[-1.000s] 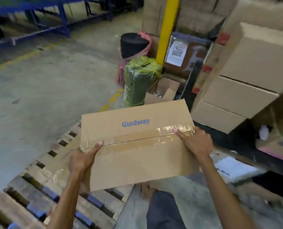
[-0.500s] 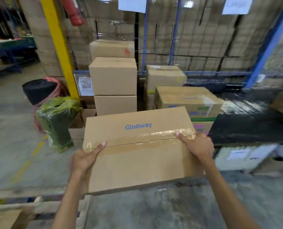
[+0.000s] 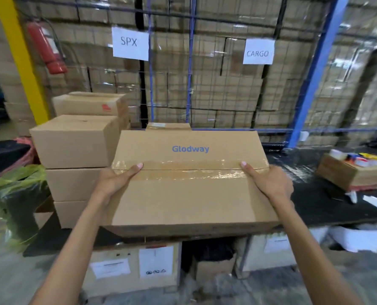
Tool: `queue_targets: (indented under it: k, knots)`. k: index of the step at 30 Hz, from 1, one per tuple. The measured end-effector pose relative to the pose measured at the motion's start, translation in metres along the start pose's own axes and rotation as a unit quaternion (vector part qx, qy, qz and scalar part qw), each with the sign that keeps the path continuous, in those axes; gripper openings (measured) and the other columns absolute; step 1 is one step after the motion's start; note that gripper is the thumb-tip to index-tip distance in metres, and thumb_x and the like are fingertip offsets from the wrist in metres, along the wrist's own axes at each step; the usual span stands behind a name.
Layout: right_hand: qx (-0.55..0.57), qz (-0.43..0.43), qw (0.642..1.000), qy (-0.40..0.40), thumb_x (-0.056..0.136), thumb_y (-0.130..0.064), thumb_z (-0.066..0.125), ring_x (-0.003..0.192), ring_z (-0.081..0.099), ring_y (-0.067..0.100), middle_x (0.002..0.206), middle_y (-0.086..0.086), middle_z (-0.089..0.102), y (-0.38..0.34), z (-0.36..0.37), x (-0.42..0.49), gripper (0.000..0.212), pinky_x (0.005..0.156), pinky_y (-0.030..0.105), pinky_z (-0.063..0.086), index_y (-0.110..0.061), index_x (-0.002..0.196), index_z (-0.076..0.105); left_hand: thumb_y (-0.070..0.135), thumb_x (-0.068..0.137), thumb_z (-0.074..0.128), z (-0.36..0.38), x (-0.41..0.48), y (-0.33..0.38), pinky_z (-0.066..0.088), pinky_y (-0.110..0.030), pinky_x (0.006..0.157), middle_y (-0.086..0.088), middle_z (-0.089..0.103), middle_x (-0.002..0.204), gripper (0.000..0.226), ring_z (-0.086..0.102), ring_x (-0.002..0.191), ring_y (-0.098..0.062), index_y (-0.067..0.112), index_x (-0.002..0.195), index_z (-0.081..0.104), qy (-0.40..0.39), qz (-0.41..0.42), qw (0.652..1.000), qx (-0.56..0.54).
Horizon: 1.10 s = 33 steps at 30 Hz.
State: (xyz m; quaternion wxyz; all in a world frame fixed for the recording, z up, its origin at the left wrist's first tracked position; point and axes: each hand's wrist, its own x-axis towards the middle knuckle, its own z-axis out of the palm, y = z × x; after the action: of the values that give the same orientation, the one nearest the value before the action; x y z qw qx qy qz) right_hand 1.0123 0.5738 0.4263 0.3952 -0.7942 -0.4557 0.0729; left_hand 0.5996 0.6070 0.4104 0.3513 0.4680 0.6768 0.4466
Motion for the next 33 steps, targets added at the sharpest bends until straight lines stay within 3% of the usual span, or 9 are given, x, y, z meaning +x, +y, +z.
queue_targets:
  k: [3, 8, 13, 16, 18, 21, 25, 31, 33]
  knots:
    - [-0.011, -0.031, 0.999, 0.002, 0.063, -0.098, 0.047, 0.101, 0.066, 0.036, 0.103, 0.011, 0.07, -0.011, 0.01, 0.054, 0.096, 0.079, 0.04, 0.051, -0.015, 0.107, 0.066, 0.09, 0.037, 0.078, 0.018, 0.033, 0.039, 0.058, -0.043, 0.092, 0.001, 0.078, 0.093, 0.089, 0.074, 0.089, -0.025, 0.021, 0.093, 0.077, 0.006, 0.03, 0.999, 0.007]
    - [-0.015, -0.045, 0.998, -0.038, 0.075, -0.088, 0.051, 0.114, 0.062, 0.037, 0.122, 0.014, 0.066, -0.048, 0.053, 0.171, 0.09, 0.08, 0.039, 0.045, -0.013, 0.124, 0.058, 0.096, 0.033, 0.071, 0.054, 0.142, 0.082, 0.056, -0.046, 0.095, -0.008, 0.074, 0.109, 0.108, 0.069, 0.1, -0.033, 0.017, 0.106, 0.073, 0.012, 0.025, 0.999, 0.038]
    - [0.03, -0.041, 0.985, -0.168, 0.068, -0.082, 0.065, 0.113, 0.063, 0.033, 0.124, 0.008, 0.066, -0.08, 0.104, 0.294, 0.09, 0.099, 0.048, 0.051, -0.013, 0.125, 0.062, 0.066, 0.08, 0.073, 0.085, 0.241, 0.112, 0.048, -0.036, 0.078, -0.011, 0.064, 0.114, 0.069, 0.063, 0.084, -0.026, 0.011, 0.12, 0.063, -0.035, 0.001, 0.998, 0.058]
    - [0.015, -0.03, 0.977, -0.209, 0.072, -0.074, 0.071, 0.112, 0.063, 0.033, 0.124, 0.01, 0.064, -0.088, 0.136, 0.352, 0.085, 0.1, 0.049, 0.051, -0.009, 0.126, 0.06, 0.066, 0.08, 0.072, 0.104, 0.294, 0.115, 0.048, -0.036, 0.078, -0.013, 0.063, 0.126, 0.081, 0.064, 0.093, -0.028, 0.006, 0.133, 0.059, -0.031, -0.017, 0.996, 0.086]
    - [-0.005, -0.016, 0.974, -0.225, 0.064, -0.08, 0.069, 0.111, 0.063, 0.033, 0.126, 0.01, 0.063, -0.089, 0.157, 0.371, 0.096, 0.099, 0.049, 0.052, -0.008, 0.127, 0.06, 0.071, 0.077, 0.072, 0.115, 0.32, 0.112, 0.05, -0.036, 0.084, -0.011, 0.059, 0.134, 0.093, 0.062, 0.107, -0.031, 0.006, 0.141, 0.053, -0.039, -0.032, 0.994, 0.097]
    - [-0.011, 0.009, 0.971, -0.238, 0.045, -0.089, 0.064, 0.113, 0.063, 0.033, 0.129, 0.01, 0.063, -0.076, 0.189, 0.396, 0.117, 0.099, 0.05, 0.051, -0.01, 0.131, 0.059, 0.082, 0.06, 0.075, 0.134, 0.35, 0.105, 0.051, -0.038, 0.094, -0.012, 0.058, 0.14, 0.114, 0.063, 0.111, -0.031, 0.006, 0.142, 0.052, -0.053, -0.06, 0.992, 0.102]
    - [-0.034, 0.026, 0.967, -0.252, 0.072, -0.081, 0.065, 0.119, 0.059, 0.033, 0.134, 0.009, 0.06, -0.056, 0.223, 0.403, 0.093, 0.104, 0.05, 0.047, -0.012, 0.135, 0.057, 0.07, 0.076, 0.073, 0.158, 0.375, 0.087, 0.046, -0.036, 0.089, -0.017, 0.055, 0.145, 0.1, 0.06, 0.119, -0.034, 0.0, 0.145, 0.048, -0.05, -0.088, 0.987, 0.127]
    - [-0.091, 0.013, 0.968, -0.235, 0.077, -0.084, 0.054, 0.118, 0.059, 0.032, 0.133, 0.009, 0.061, -0.05, 0.24, 0.401, 0.088, 0.097, 0.046, 0.048, -0.018, 0.134, 0.057, 0.07, 0.078, 0.072, 0.163, 0.388, 0.072, 0.046, -0.036, 0.089, -0.016, 0.059, 0.139, 0.095, 0.06, 0.122, -0.035, 0.002, 0.141, 0.053, -0.043, -0.111, 0.984, 0.132]
    - [-0.147, -0.037, 0.971, -0.187, 0.083, -0.079, 0.052, 0.121, 0.058, 0.034, 0.135, 0.011, 0.061, -0.058, 0.232, 0.387, 0.087, 0.095, 0.045, 0.047, -0.016, 0.142, 0.049, 0.068, 0.084, 0.066, 0.161, 0.379, 0.074, 0.046, -0.039, 0.099, -0.016, 0.057, 0.143, 0.086, 0.057, 0.127, -0.036, 0.004, 0.141, 0.057, -0.026, -0.092, 0.985, 0.146]
